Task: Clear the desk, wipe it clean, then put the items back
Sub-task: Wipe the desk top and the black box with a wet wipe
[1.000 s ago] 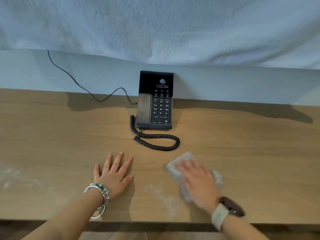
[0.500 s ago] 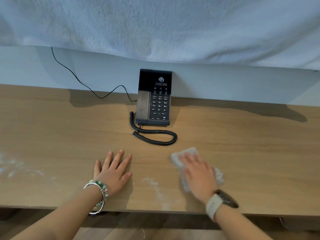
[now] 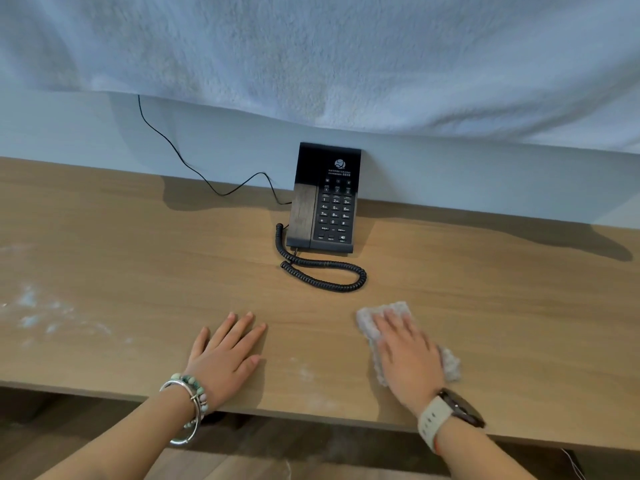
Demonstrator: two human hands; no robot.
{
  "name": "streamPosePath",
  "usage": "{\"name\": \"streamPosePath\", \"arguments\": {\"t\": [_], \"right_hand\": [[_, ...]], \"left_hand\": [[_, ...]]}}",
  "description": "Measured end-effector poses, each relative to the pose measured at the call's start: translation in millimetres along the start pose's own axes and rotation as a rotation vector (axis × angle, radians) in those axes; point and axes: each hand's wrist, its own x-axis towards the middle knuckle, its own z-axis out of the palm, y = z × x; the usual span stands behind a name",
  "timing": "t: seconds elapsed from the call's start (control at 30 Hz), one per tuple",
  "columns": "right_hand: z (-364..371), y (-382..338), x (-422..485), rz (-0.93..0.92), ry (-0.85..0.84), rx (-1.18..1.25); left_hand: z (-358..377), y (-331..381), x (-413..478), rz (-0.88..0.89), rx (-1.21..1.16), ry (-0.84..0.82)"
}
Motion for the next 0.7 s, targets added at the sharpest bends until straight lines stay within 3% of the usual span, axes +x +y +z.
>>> {"name": "streamPosePath", "arguments": {"t": [0.07,0.13,0.23,0.3,0.4,0.6,0.7], "right_hand": [[-7,32,4,0.241,0.034,0.037],[-3,22,2,0.301,0.068,0.046],[18,-44,-12,0.047,0.113,0.037],[23,-91,-31,-0.174,0.018,0.066],[19,-98,-27,-0.365,-0.039,0.041],[-3,-13,-3,0.18,0.052,-0.002],[4,-50,-11,0.159,0.04,0.041]], "left_hand": [[3,-5,-7,0.004,-0.032,0.044],[5,-9,-12,0.007,-0.033,0.053],[6,-10,-11,-0.004,-0.029,0.079],[6,-9,-11,-0.002,-0.021,0.066],[6,-11,-12,-0.014,-0.051,0.058],[9,-21,-24,-0.101,-0.116,0.093],[9,-19,-24,-0.119,-0.094,0.088]]}}
